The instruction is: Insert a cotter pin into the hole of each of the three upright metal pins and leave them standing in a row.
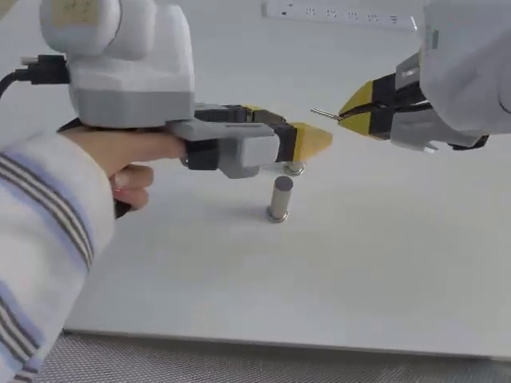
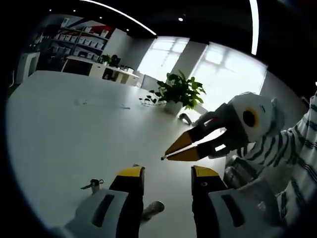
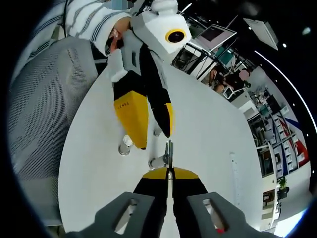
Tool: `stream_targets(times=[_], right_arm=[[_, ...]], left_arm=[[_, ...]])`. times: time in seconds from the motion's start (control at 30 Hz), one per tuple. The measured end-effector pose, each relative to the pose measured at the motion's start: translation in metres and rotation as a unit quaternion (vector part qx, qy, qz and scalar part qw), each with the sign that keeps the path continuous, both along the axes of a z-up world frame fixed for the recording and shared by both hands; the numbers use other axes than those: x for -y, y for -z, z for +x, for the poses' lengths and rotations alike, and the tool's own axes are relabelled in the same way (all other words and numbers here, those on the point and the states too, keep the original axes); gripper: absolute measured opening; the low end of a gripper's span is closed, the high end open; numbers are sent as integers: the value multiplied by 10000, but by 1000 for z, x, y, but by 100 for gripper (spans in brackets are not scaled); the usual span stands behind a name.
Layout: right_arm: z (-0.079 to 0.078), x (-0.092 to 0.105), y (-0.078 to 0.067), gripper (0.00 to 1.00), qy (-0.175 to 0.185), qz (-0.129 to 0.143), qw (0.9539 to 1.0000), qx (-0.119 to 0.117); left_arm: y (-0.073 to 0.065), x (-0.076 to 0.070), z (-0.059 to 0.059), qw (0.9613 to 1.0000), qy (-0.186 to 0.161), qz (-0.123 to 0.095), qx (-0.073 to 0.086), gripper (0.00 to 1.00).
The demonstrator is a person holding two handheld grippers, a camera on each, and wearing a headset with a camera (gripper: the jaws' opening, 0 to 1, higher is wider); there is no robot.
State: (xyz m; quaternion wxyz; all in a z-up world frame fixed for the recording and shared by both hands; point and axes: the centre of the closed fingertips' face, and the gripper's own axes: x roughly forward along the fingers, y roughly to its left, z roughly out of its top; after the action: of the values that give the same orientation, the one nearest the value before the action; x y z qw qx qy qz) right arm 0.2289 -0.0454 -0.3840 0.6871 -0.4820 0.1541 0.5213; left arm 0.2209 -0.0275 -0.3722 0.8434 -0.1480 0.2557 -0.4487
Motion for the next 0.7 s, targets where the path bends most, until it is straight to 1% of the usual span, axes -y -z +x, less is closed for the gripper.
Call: stream_targets(times=[0.07,0.17,0.2,0.27,0.33,0.47,0.53,0.6,0.7], right_arm=[[-2,-4,-1,0,-42,23,10000,21],[-5,-7,-3,0,-99,59,9999,9],[-6,-9,-4,0,-130,59,9999,16],[-7,-10,-4,0,-169,40,9998,57],[-7,-11,-4,0,-192,28,9998,65],[-9,-12,-4,0,-216,17,9997,101],[-11,-12,-3,0,-210,82,9997,28],[-11,-12,-4,0,-210,90,9997,52],[-11,-13,-5,0,-204,107,9997,71]], left_arm=[[-1,1,1,10000,-4,-41,-71,31],[-3,5,1,9996,-10,-197,-210,27],[-4,5,0,9995,-13,-233,-223,25],[-3,5,3,9994,-15,-245,-249,20],[-2,5,2,9993,-23,-246,-281,16],[-4,7,-2,9991,-26,-281,-315,10],[-4,8,-4,9987,-36,-319,-387,5],[-5,9,-4,9986,-61,-346,-391,3],[-5,10,-6,9983,-37,-369,-452,0]])
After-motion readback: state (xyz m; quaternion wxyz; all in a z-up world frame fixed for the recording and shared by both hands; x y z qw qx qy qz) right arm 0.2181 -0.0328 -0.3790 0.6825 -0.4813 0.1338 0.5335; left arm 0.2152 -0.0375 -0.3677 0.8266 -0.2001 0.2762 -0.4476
